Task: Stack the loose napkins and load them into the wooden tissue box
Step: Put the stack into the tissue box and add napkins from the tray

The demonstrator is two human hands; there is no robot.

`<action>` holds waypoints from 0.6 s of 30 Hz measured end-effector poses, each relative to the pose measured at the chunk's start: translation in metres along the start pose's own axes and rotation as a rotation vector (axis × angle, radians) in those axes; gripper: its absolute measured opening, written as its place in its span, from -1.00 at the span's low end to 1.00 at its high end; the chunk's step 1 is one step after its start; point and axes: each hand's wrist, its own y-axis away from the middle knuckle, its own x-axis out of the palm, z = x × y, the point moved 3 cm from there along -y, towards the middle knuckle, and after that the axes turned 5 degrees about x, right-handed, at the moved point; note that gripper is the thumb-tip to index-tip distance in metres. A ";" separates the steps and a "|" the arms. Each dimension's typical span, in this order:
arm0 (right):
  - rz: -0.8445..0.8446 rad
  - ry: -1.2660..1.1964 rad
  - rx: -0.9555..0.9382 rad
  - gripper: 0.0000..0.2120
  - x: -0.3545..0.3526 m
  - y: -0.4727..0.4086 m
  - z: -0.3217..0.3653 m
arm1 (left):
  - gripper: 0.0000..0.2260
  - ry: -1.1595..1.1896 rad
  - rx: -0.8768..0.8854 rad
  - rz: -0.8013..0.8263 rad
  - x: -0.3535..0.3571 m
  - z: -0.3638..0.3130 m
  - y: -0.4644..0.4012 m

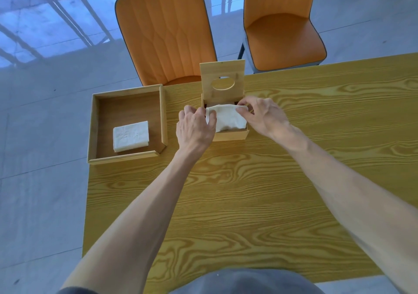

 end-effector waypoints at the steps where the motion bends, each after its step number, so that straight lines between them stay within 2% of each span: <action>1: -0.001 0.001 -0.003 -0.66 0.001 -0.002 0.000 | -0.58 0.008 -0.028 0.033 0.001 0.002 -0.001; 4: -0.018 0.045 -0.003 -0.68 0.005 -0.007 0.001 | -0.58 -0.007 -0.032 0.073 0.003 0.007 -0.005; 10: -0.044 0.131 0.022 -0.72 0.012 -0.022 0.004 | -0.69 -0.041 0.053 -0.065 0.002 0.003 -0.009; 13: -0.088 0.133 0.040 -0.75 0.015 -0.025 0.003 | -0.69 -0.023 0.032 -0.055 0.008 0.006 -0.011; 18: -0.091 0.139 0.076 -0.71 0.021 -0.020 0.001 | -0.56 -0.051 -0.016 -0.026 0.017 0.006 -0.018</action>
